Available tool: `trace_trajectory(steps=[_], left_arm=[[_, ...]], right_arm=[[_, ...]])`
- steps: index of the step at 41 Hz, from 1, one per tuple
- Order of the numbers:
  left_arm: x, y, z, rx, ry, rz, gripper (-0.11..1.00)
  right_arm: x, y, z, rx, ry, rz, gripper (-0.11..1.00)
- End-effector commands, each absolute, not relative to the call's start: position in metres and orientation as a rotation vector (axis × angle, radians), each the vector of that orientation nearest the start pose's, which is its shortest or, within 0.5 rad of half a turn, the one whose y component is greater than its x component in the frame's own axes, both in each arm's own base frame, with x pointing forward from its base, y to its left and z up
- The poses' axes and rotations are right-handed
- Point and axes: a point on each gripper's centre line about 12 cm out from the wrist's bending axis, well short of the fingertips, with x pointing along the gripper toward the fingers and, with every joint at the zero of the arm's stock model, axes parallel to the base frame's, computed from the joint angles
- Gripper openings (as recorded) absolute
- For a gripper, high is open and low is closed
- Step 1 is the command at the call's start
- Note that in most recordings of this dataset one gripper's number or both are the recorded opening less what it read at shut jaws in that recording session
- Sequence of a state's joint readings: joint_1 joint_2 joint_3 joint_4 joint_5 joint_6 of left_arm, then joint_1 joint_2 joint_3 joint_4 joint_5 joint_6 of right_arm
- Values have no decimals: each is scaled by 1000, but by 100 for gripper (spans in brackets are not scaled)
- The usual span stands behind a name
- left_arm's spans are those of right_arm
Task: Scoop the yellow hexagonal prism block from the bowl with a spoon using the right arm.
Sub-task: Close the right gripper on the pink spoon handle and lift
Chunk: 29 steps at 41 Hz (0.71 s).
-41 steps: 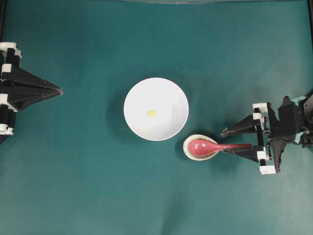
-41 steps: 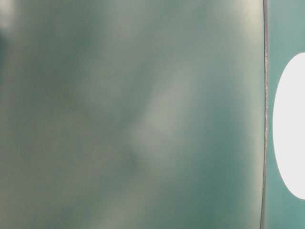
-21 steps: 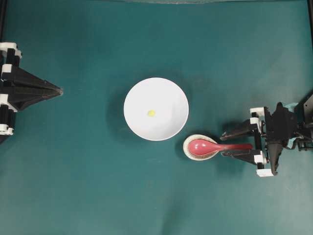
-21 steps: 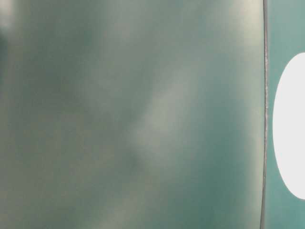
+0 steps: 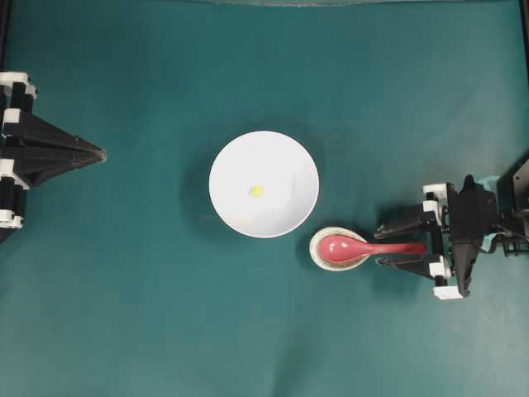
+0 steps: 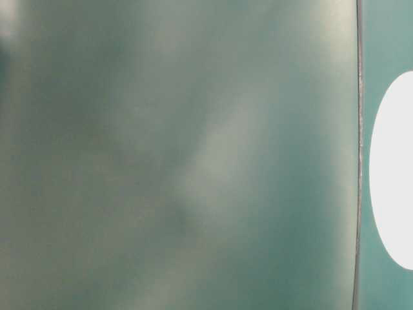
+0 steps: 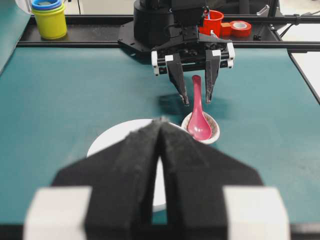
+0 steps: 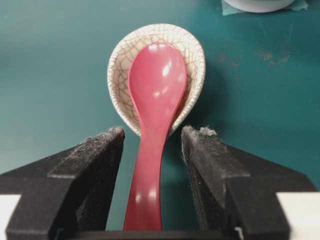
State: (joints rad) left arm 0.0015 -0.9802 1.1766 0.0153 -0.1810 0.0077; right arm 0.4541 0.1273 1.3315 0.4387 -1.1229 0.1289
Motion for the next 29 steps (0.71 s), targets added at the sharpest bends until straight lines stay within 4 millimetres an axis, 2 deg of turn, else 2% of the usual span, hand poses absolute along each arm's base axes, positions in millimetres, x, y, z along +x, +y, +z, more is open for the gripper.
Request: trace_trajectory(steps=[1, 8, 16, 29], left_arm=[[198, -1, 289, 26, -2, -5, -1], [198, -1, 289, 27, -2, -5, -1], [198, -1, 289, 27, -2, -5, -1], [198, 0, 290, 27, -3, -3, -1]], right_arm=[[230, 62, 82, 175, 331, 7, 55], [230, 62, 81, 174, 332, 8, 50], [230, 62, 81, 175, 332, 7, 39], [230, 62, 81, 174, 332, 8, 37]])
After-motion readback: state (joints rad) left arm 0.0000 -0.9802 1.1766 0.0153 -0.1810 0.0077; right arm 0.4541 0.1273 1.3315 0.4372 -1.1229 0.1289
